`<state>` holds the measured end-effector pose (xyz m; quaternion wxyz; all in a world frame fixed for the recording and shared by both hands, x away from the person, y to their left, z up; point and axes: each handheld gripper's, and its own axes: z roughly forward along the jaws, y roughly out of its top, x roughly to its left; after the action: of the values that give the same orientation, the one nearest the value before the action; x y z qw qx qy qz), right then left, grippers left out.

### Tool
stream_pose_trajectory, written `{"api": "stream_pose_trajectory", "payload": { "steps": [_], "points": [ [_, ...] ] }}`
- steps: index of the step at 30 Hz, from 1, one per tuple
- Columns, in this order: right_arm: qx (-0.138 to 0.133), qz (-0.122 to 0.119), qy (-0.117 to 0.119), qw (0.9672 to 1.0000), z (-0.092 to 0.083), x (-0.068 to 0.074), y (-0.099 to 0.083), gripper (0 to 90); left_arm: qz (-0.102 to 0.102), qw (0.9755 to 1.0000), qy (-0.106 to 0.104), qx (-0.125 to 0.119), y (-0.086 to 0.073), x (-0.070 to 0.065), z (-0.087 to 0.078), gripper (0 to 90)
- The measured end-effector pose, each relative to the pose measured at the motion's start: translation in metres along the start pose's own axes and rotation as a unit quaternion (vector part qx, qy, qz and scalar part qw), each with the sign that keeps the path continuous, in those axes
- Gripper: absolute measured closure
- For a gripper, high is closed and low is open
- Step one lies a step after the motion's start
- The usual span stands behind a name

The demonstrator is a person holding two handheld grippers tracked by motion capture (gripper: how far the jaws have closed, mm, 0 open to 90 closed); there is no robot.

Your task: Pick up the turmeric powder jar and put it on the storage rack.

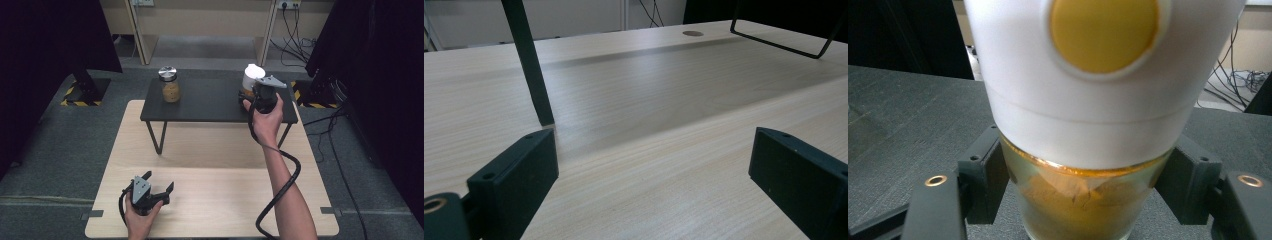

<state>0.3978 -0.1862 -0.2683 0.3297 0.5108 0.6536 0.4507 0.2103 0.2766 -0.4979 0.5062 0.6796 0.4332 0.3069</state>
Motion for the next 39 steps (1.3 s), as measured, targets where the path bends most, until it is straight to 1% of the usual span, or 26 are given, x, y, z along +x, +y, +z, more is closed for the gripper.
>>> {"api": "stream_pose_trajectory", "payload": {
  "steps": [2,5,9,27,39],
  "points": [
    [0.002,-0.003,-0.001,1.0,0.0,0.001,0.001,30.5,0.0,1.0,0.0,0.0,0.0,0.0,0.0,4.4],
    [0.001,-0.014,-0.004,0.9999,0.001,0.004,0.0,30.5,0.002,1.0,-0.001,0.0,0.0,0.0,0.0,4.5],
    [-0.003,-0.015,-0.005,0.9999,0.001,0.004,-0.002,30.5,0.002,1.0,-0.001,0.0,0.0,0.0,0.0,4.4],
    [-0.013,-0.011,-0.008,0.9998,0.002,0.005,-0.008,30.5,0.001,1.0,-0.002,-0.001,0.0,0.0,0.0,4.5],
    [-0.017,-0.013,-0.007,0.9997,0.002,0.005,-0.01,30.2,0.0,1.0,-0.002,-0.002,0.0,-0.001,0.001,4.4]
  ]
}}
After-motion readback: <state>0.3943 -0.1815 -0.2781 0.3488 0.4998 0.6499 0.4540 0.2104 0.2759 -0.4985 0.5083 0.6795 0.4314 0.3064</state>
